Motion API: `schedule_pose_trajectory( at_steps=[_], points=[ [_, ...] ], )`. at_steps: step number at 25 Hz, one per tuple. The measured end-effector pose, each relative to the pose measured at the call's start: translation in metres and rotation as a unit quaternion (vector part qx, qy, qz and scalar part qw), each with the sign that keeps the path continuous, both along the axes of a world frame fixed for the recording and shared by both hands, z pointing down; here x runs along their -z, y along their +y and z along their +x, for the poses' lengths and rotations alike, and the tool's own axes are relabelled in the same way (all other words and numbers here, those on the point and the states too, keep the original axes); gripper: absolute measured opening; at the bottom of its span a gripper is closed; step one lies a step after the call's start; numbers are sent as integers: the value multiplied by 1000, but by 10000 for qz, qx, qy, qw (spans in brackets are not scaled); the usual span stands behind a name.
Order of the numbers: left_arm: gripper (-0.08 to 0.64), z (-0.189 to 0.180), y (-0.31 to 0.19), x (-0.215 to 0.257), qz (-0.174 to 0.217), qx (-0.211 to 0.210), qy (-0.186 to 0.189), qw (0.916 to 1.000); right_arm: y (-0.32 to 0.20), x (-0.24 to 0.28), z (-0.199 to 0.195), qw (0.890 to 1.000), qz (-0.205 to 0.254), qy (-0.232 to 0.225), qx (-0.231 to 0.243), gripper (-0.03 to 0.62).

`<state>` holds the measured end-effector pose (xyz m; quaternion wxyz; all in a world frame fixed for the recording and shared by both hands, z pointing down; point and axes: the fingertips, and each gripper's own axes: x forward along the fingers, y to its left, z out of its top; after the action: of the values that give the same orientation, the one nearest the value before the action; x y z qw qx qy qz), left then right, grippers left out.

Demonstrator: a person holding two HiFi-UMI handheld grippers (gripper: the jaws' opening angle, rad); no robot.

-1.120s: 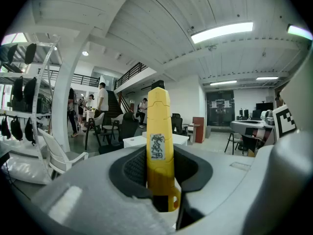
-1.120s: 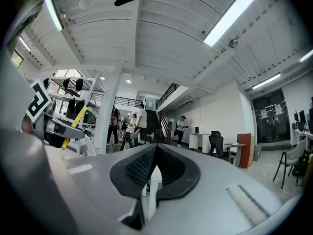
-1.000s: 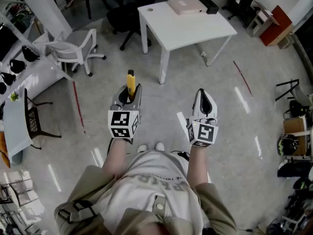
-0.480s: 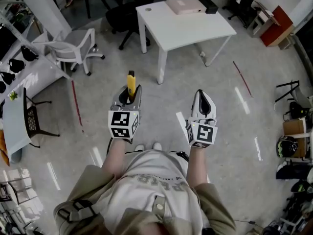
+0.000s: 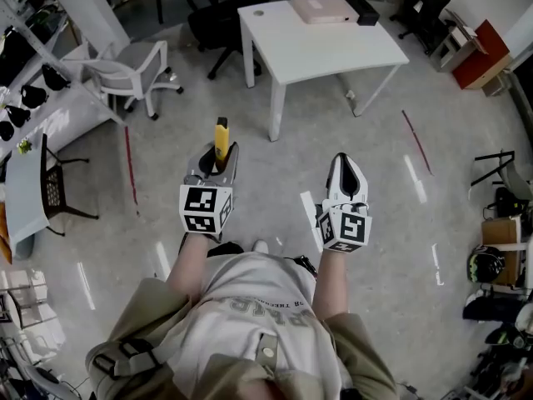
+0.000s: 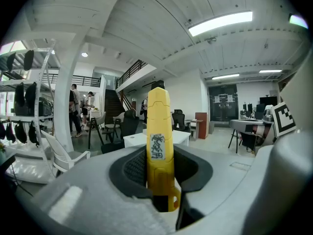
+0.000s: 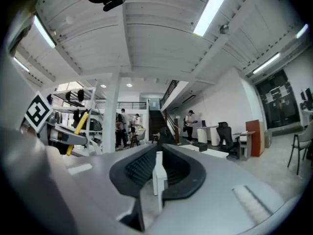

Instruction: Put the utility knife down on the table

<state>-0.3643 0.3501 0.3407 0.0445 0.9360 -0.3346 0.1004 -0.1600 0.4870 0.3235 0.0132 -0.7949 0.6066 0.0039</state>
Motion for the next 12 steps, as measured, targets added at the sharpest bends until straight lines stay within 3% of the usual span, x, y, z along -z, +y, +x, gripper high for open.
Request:
schedule_pose_trajectory(
  at_steps=[2, 4, 12],
  points=[
    [101, 0, 4, 1, -10, 50, -30, 10000, 2, -2, 1, 9996, 41, -133, 232, 131],
    [101, -2, 6, 0, -28, 83, -74, 9999, 1, -5, 1, 9990, 57, -234, 377, 196],
    [101, -9, -5, -17, -186, 155, -289, 9993, -11, -21, 3, 9981, -113, -342, 498, 222]
  ],
)
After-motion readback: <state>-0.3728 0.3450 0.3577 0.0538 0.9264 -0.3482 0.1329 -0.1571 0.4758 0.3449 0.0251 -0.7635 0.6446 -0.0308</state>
